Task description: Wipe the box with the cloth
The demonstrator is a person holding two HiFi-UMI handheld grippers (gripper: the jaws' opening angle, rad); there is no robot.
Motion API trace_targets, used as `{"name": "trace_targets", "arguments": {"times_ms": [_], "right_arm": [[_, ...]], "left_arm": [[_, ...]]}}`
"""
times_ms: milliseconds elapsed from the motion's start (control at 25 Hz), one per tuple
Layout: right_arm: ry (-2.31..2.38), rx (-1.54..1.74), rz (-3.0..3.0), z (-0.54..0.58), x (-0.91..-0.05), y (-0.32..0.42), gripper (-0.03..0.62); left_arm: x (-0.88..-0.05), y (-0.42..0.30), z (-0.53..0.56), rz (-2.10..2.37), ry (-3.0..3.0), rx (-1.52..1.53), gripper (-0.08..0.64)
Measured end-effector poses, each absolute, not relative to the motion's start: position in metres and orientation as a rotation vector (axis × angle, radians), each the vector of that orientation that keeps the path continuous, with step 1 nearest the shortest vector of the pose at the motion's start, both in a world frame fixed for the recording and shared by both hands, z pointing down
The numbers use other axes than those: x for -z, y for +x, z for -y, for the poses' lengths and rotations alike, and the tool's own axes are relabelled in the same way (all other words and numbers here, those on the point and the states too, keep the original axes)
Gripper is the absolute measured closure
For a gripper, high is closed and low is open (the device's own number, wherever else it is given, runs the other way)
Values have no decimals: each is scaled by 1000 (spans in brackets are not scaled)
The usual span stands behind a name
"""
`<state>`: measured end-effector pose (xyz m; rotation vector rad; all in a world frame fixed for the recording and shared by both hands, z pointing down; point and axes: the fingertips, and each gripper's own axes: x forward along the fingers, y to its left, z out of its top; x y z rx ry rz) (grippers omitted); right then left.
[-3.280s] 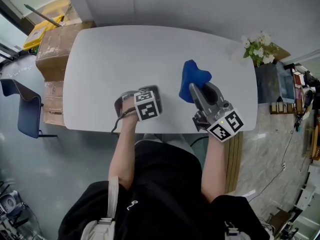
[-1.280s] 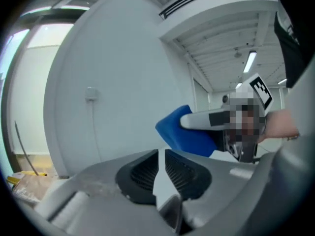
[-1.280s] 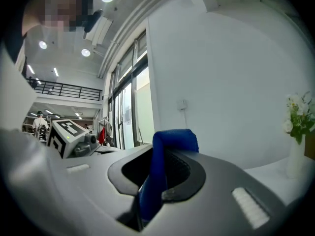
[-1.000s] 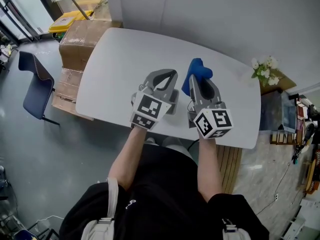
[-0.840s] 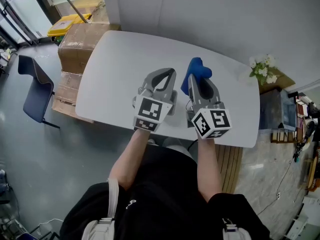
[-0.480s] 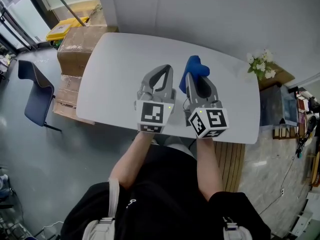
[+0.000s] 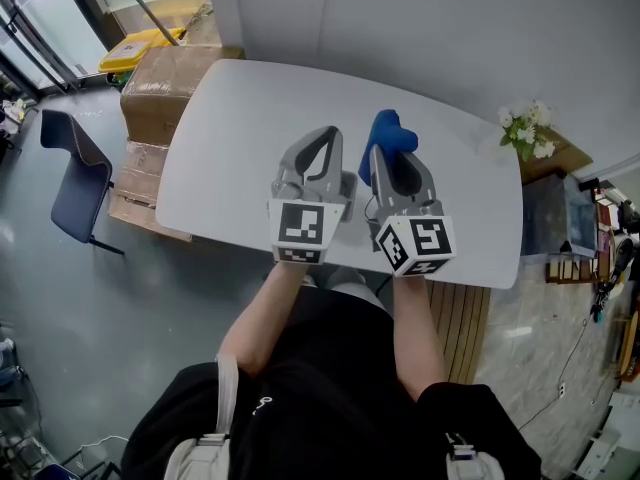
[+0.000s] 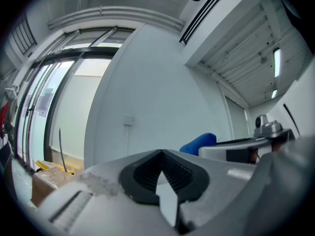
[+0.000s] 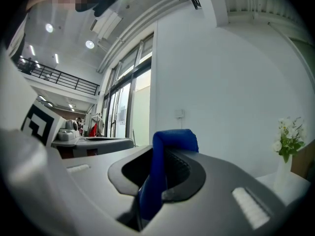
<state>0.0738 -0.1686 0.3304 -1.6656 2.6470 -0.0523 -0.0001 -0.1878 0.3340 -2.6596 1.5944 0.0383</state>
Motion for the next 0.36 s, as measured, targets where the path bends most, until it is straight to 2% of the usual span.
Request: {"name": "trace_targets", "arguments": {"times_ms": [360], "right_arm": [[-1644,41,-2672,163,-330,63,540]], "left_arm": [[-330,-9,180,-1609,-2661,-69,560]]}}
